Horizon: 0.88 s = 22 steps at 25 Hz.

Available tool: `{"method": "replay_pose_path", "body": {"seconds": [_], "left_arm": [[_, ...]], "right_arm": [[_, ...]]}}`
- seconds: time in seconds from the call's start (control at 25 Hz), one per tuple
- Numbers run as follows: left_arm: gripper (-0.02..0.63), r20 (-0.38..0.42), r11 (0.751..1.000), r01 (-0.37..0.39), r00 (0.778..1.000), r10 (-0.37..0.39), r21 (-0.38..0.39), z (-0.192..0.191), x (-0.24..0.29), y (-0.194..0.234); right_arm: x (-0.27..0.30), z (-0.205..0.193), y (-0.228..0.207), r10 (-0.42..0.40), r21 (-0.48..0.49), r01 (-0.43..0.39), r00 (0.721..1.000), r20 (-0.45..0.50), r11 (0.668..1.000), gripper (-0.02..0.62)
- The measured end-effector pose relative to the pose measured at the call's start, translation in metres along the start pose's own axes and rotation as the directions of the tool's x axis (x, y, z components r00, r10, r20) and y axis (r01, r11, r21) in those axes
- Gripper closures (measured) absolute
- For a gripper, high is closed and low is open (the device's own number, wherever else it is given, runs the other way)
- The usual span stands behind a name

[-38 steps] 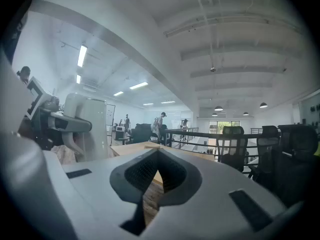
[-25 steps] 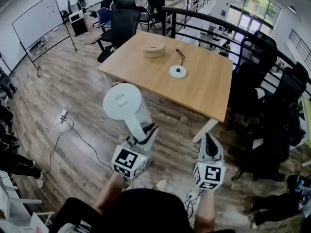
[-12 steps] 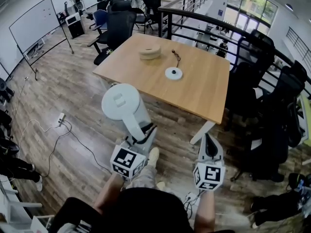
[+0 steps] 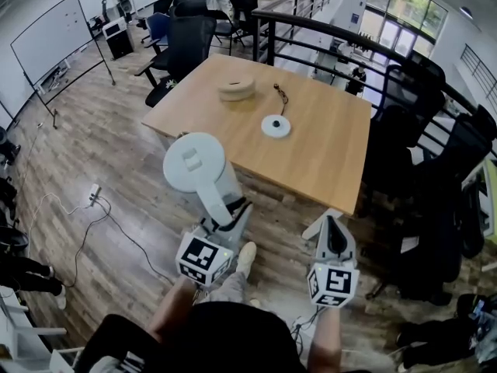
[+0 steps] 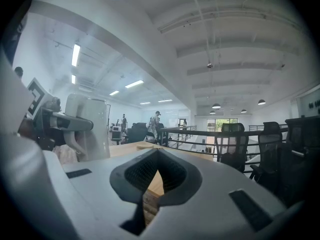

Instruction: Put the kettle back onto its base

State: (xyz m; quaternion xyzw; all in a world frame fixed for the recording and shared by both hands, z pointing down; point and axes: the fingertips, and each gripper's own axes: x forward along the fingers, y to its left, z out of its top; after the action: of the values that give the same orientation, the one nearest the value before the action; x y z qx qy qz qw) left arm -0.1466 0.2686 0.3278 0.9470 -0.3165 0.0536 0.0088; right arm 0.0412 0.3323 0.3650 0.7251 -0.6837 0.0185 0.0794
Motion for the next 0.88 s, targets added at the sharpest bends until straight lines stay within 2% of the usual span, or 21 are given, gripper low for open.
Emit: {"method": "replay_pose_path", "body": {"seconds": [0.36, 0.52, 0.88], "left_arm": [[0.554, -0.018, 1.0, 0.026, 0.999, -0.026, -0.005, 0.005, 0.065, 0.046], [0.554, -0.036, 0.999, 0.039, 0.999, -0.04, -0.019, 0.005, 0.09, 0.069], [0.554, -0.046, 0.998, 0.056, 0.997, -0.057, -0.024, 0.001, 0.147, 0.122]], "right_arm": [[0.081, 0.008, -0.013, 0.0, 0.018, 0.0, 1.0, -0.021, 1.0, 0.597], [0.118, 0.015, -0.015, 0.004, 0.031, -0.004, 1.0, 0.005, 1.0, 0.597], [0.19, 0.013, -0.02, -0.002, 0.032, 0.003, 0.999, -0.049, 0.999, 0.597]]}}
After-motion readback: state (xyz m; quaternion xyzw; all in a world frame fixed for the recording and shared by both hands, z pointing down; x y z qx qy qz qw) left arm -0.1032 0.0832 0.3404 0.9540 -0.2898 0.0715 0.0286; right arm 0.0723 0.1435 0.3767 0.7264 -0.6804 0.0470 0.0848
